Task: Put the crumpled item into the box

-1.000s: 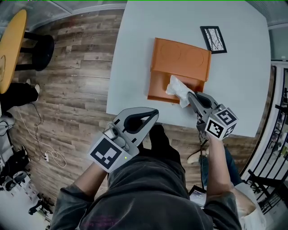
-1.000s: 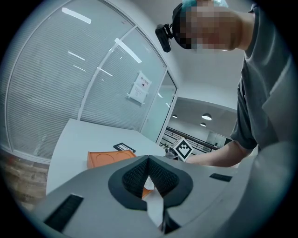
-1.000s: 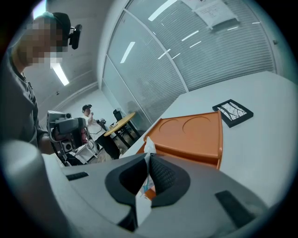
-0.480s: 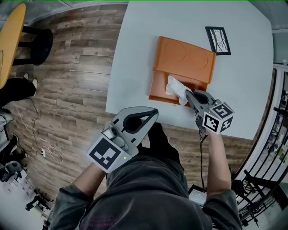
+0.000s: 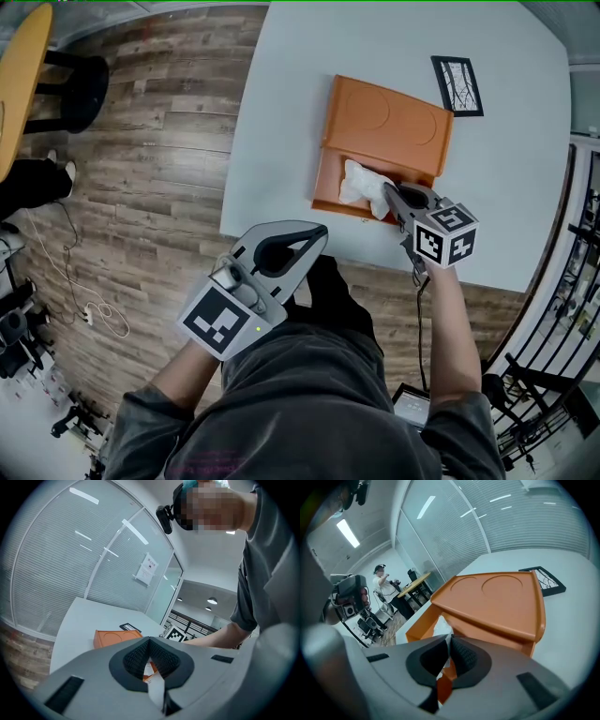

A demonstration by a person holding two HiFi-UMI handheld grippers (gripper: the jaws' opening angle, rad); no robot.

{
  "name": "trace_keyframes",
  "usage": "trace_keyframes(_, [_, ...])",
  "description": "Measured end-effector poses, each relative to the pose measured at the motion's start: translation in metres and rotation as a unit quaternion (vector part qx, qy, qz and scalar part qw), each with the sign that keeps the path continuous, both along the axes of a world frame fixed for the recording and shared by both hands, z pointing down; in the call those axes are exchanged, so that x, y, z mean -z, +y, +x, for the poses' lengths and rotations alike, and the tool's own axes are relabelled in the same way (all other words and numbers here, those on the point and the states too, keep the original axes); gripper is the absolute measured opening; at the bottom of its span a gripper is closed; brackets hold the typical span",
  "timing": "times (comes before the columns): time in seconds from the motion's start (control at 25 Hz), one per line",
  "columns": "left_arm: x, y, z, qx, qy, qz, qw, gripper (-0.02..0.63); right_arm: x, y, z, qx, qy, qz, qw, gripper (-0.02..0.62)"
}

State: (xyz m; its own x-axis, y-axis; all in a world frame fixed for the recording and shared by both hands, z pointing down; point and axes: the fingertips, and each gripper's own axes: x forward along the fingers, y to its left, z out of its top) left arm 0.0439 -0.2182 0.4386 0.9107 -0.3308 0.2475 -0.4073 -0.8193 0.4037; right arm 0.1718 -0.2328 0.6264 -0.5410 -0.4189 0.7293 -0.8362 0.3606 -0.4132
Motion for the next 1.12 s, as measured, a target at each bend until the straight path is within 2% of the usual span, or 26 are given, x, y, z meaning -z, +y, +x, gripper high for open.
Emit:
trace_keyframes(0.6, [-0.002,-0.003,-0.011,0.008,0.002,0.0,1.0,0.012,-0.029,-0.001,-0.001,0.0,0.066,-0.052,0.996,0.008])
trace_keyframes(1.12, [0.006,-0.004,-0.01,0.01,0.003,0.005,0.9999,0.012,-0.036,-0.002,0.007,-0.011,0.101,-0.063,0.993,0.04])
